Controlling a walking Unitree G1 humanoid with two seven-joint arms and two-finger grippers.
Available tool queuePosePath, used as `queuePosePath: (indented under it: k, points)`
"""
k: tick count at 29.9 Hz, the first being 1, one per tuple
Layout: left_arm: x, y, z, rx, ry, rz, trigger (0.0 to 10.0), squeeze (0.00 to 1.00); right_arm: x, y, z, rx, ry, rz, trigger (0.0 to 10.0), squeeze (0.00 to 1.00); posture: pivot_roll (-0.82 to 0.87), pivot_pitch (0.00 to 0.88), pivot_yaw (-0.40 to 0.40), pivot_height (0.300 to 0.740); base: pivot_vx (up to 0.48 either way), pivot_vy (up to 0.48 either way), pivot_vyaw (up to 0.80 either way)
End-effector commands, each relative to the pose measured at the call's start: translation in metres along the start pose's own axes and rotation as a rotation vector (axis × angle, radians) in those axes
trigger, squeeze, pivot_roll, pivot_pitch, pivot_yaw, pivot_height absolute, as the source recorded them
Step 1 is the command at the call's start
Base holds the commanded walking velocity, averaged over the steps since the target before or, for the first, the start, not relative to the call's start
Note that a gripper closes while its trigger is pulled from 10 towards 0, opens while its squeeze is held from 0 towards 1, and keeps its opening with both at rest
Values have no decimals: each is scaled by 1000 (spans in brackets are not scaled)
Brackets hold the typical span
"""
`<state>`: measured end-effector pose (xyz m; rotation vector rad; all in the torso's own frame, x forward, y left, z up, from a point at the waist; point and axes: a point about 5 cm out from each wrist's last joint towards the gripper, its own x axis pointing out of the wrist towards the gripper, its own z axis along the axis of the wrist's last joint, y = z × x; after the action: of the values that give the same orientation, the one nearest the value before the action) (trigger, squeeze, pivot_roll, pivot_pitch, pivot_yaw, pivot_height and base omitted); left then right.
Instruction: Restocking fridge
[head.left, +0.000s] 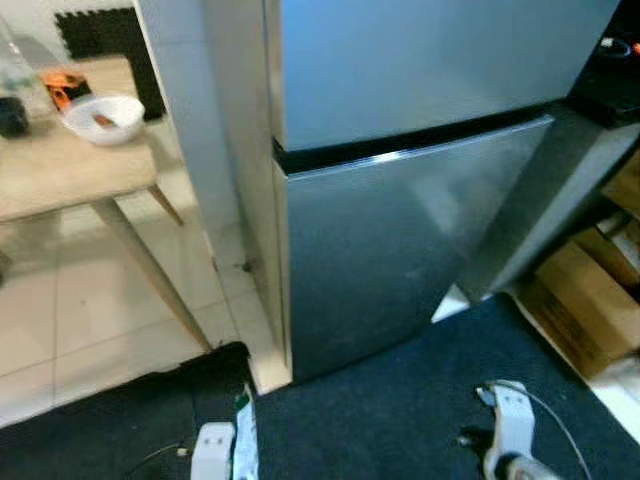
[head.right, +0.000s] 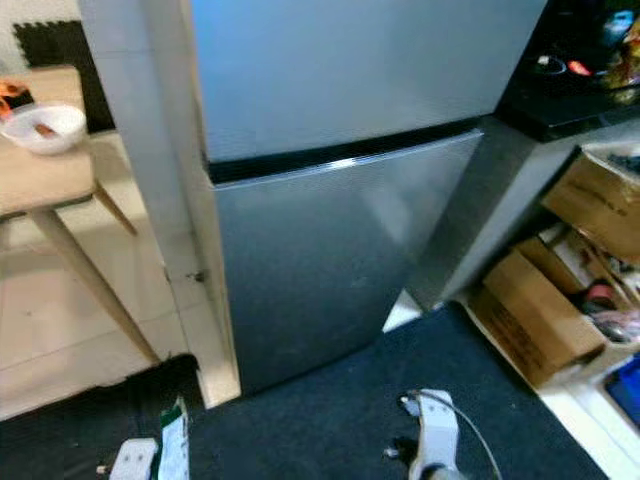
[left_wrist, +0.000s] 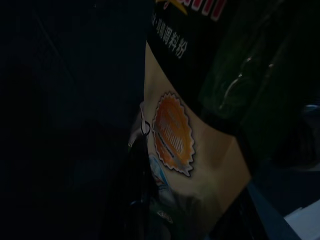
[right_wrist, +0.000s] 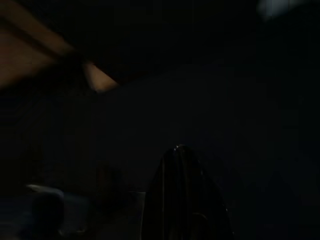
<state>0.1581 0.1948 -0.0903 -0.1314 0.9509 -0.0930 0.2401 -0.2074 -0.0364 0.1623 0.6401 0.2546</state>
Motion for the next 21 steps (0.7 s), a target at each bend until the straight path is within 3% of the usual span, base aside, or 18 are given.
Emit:
queuePosePath:
  k: [1,6,14,16,17,21]
  points:
    - [-2,1,-10,1,37,-1,10000,0,1,5,-1,-12,7,51,10000,0,-99,106,-30,740,0,0,0]
    - [-2,0,-9,9,36,-15,10000,0,9,13,18,-71,-30,113,10000,0,-97,94,-34,740,0,0,0]
    - [-2,-2,-9,10,42,-27,10000,0,17,27,31,-130,-62,185,10000,0,-92,86,-38,740,0,-465,0]
    - [-2,-1,-9,-1,38,-21,10000,0,18,32,32,-135,-71,228,10000,0,-90,84,-38,740,0,0,481]
    - [-1,-1,-9,-9,37,-12,10000,0,21,42,34,-193,-73,285,10000,0,-90,84,-38,740,0,0,694]
    - [-2,-1,-9,-10,38,-14,10000,0,24,49,38,-221,-81,302,10000,0,-90,90,-34,740,0,0,692]
